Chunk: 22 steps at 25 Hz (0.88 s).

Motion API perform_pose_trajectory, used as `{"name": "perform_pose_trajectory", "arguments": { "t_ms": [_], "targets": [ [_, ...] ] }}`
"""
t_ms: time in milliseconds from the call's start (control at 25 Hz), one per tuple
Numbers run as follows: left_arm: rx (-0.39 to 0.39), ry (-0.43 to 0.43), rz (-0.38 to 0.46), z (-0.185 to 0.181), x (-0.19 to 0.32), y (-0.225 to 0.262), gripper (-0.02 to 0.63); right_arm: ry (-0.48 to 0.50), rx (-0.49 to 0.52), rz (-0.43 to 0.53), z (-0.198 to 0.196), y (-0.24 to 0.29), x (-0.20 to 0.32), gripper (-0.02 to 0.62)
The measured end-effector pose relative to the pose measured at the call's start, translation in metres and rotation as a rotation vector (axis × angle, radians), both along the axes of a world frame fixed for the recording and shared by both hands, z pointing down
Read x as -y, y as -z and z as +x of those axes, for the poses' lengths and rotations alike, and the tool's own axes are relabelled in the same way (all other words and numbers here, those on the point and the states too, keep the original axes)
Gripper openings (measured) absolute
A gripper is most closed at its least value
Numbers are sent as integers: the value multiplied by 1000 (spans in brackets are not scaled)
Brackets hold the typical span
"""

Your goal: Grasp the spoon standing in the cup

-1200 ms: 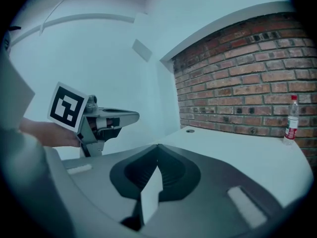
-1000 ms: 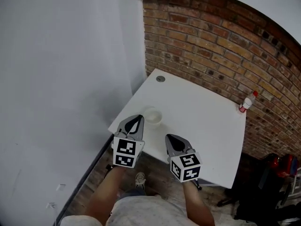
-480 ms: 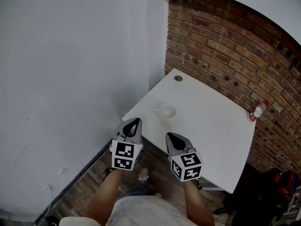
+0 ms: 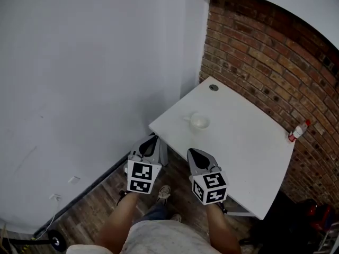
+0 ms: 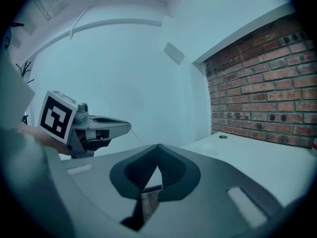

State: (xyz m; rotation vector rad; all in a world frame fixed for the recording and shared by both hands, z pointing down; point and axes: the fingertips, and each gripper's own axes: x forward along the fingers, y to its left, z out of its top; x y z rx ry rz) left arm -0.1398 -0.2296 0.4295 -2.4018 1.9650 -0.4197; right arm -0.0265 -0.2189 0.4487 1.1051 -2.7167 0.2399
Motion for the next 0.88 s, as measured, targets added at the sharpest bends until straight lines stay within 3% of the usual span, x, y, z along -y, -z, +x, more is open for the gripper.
{"name": "perform_pose_trajectory", "arguments": {
  "t_ms": [880],
  "targets": [
    [-11, 40, -26, -12, -23, -15, 8, 49, -2, 10, -14, 2, -16, 6]
  ]
}}
